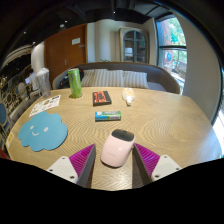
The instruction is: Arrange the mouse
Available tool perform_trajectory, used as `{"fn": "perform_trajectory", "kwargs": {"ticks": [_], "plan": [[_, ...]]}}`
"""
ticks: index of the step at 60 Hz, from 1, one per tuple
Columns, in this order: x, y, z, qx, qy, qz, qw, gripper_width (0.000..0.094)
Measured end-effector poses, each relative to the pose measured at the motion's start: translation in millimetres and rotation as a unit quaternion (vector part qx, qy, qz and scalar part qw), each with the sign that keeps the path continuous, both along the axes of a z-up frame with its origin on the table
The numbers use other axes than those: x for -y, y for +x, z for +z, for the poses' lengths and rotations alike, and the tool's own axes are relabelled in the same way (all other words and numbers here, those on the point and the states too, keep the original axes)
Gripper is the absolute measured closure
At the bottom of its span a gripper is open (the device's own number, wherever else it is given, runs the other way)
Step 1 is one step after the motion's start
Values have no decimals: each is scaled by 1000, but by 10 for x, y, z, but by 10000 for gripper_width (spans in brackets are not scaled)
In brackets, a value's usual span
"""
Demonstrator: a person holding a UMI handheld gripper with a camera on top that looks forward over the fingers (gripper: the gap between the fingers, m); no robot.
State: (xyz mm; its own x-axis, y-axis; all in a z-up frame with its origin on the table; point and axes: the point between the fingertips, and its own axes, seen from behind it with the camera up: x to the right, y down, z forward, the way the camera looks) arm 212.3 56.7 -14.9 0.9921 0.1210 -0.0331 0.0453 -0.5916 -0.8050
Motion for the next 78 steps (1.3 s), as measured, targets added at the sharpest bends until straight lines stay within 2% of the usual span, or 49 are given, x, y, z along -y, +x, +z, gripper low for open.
{"fn": "perform_trajectory", "kwargs": {"ticks": [7, 9, 12, 15, 19, 30, 34, 41, 47, 54, 60, 70, 78], "plan": [[-191, 8, -5, -2, 6, -14, 1000, 197], [-221, 24, -9, -1, 5, -20, 1000, 245], [-246, 94, -7, -1, 4, -43, 999, 365], [-227, 105, -4, -12, 2, -60, 998, 385], [-213, 120, -20, -5, -6, -64, 998, 413], [-171, 127, 11, -12, -58, -106, 993, 531], [-161, 64, 260, -5, -48, -121, 991, 549], [-287, -569, 1109, -24, 25, -115, 993, 550], [-358, -1499, 1349, -72, 59, -84, 992, 550], [-323, -2450, 975, -67, 33, -42, 996, 551], [-238, -2904, 557, -57, 9, -24, 998, 549], [-95, -2912, 80, -22, -29, -34, 999, 542], [-108, -2879, 43, -6, -30, -33, 999, 433]]}}
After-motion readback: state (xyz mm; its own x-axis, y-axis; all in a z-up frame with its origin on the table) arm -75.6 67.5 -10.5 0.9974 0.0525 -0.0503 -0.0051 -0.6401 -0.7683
